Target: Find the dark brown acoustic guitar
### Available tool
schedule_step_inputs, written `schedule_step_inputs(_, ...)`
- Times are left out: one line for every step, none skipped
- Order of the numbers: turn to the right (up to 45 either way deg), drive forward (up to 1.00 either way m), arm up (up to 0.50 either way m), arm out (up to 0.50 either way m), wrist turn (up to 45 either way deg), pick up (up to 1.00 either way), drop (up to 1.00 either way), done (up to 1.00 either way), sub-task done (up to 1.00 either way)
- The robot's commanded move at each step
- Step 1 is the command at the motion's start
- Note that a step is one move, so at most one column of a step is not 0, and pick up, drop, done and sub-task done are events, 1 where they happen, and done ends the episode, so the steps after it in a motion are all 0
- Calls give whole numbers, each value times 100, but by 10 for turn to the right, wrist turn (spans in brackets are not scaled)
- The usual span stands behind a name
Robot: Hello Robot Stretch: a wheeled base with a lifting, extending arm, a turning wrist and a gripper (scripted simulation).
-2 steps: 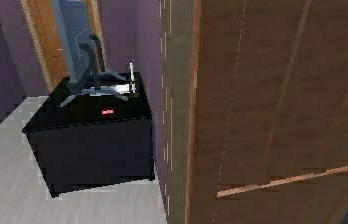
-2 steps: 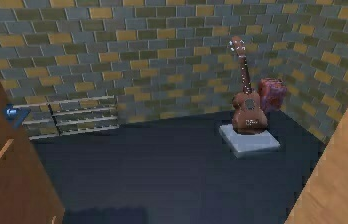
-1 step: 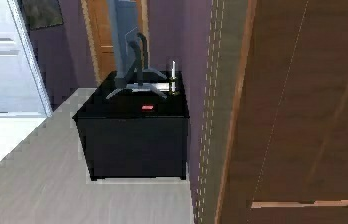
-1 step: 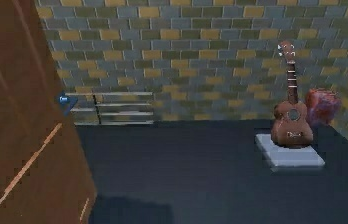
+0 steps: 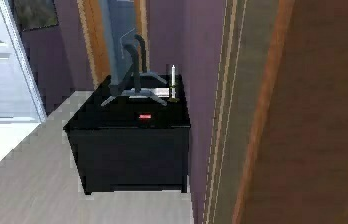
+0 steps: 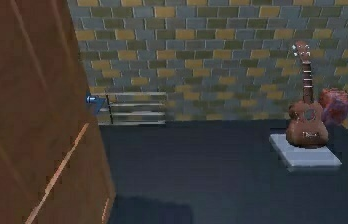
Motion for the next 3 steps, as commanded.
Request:
schedule_step_inputs(450,0,0,0,0,0,0,0,0)
schedule_step_inputs(450,0,0,0,0,0,0,0,0)
schedule_step_inputs(210,0,0,0,0,0,0,0,0)
